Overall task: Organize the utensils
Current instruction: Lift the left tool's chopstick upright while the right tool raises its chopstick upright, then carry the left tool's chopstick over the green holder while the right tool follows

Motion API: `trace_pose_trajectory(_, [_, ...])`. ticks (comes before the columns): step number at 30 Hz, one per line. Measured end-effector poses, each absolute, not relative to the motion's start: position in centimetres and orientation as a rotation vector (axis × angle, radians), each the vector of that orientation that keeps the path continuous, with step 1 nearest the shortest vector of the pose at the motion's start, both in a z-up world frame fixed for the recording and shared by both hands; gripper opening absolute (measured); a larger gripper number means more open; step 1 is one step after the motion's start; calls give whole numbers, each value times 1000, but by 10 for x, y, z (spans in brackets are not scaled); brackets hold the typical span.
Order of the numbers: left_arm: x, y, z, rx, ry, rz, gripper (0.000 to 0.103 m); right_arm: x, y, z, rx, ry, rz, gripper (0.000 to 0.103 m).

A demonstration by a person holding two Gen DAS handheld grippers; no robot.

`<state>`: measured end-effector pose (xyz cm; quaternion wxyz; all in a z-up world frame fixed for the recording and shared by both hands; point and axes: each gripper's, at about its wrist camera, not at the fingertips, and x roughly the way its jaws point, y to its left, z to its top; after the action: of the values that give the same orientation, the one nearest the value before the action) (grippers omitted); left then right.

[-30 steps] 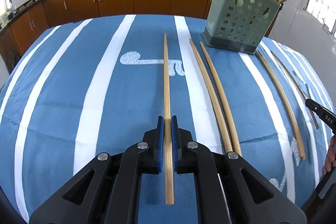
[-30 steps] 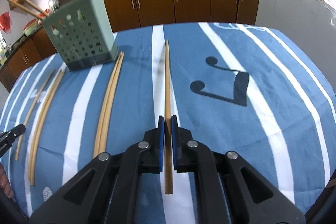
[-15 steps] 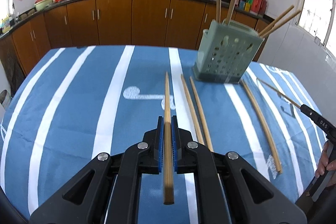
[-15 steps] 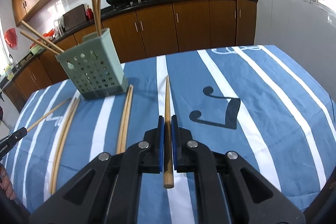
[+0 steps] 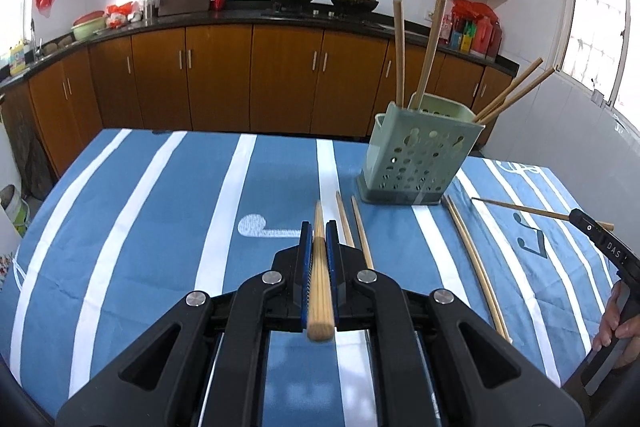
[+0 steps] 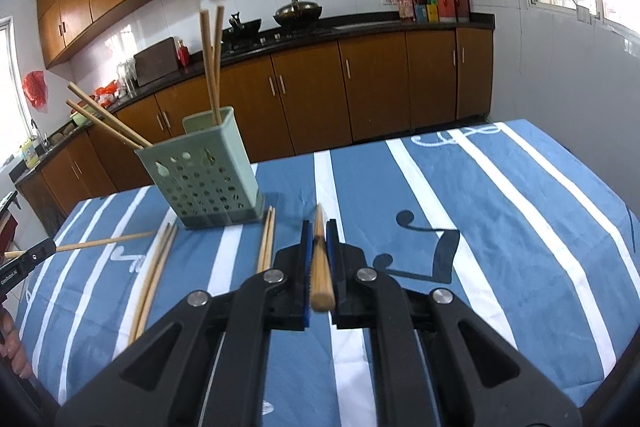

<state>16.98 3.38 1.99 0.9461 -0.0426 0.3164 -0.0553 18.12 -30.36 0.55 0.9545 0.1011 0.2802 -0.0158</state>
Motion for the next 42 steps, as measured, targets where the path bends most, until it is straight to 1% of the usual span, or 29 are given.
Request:
trace_pose_trajectory(8, [169,31,39,-74,598,-126,7,178,-301,23,200,516,-15,8])
trace_pose_trajectory(20, [166,14,98,-59,457,-185,7,169,-292,100,235,362,116,8])
trace_pose_trajectory(23, [167,4,112,-63,423,-215,7,168,-285,120,246,308,155,8])
trace_pose_trajectory(28, [174,-17,137,-81,332,-251,7,171,-271,155,253,165,170,8])
trace_pose_trajectory(32, [190,-25,156,-110,275,-235,7,190,-266,173,281,71,151,8])
trace_pose_trajectory(37, [213,-27,169,-139,215,-204,7,224,-259,175,261,32,116,8])
trace_pose_trajectory(42, [238,-31,162,-153,221,-188,7,266,-251,156,240,96,102,8])
